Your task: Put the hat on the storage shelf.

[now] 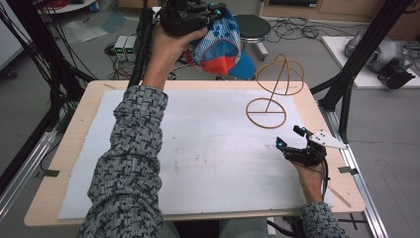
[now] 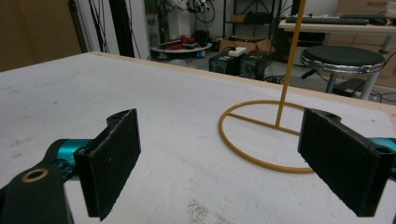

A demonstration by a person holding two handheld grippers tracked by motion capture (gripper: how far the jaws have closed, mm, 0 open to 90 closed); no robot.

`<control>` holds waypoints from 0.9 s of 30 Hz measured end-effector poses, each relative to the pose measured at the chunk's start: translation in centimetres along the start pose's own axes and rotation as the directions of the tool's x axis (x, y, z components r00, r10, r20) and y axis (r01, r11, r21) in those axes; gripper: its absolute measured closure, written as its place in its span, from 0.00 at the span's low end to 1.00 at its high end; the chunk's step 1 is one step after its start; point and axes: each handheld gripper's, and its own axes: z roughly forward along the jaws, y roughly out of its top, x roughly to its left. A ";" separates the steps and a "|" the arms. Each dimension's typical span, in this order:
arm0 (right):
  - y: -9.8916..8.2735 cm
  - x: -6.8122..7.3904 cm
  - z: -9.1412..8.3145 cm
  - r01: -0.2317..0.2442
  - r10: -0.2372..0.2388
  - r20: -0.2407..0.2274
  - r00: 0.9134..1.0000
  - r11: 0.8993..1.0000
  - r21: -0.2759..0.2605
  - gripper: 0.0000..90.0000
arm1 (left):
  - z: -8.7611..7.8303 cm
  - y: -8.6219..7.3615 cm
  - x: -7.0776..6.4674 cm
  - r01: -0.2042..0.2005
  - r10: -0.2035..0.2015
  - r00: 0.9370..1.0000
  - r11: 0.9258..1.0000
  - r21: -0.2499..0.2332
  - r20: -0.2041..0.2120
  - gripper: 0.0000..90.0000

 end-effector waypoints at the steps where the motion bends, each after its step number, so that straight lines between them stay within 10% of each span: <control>1: 0.0 0.0 0.0 0.000 0.000 0.000 1.000 1.000 0.000 0.14 | 0.0 0.0 0.0 0.000 0.000 1.000 1.000 0.000 0.000 0.98; 27: -0.2 0.4 -0.8 0.041 -0.040 -0.025 0.999 0.998 0.042 0.14 | 7.4 2.2 0.0 -0.029 0.032 0.994 0.999 -0.035 0.104 0.98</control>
